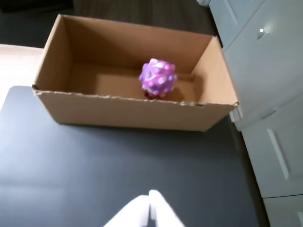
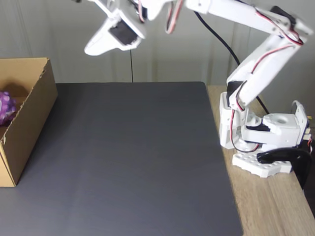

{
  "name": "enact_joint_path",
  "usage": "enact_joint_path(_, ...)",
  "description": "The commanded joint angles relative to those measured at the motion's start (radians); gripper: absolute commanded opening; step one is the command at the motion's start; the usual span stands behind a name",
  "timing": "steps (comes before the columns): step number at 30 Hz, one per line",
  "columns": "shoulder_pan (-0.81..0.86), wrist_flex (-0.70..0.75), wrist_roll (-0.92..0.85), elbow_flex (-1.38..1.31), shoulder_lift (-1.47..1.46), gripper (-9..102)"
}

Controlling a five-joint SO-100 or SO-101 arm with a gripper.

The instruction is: Grasp a ball and put it in the box.

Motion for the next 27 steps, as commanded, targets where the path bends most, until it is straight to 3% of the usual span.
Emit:
enact_joint_path(1, 0.037, -0.049, -0.011, 0.112, 0.12, 0)
enact_joint_path(16, -0.015, -0.092, -0.118, 0.483, 0.21, 0)
enact_joint_path(21, -0.037, -0.172, -0.164, 0.704, 0.318, 0)
enact_joint_path(27, -0.014, -0.152, -0.175, 0.884, 0.5, 0)
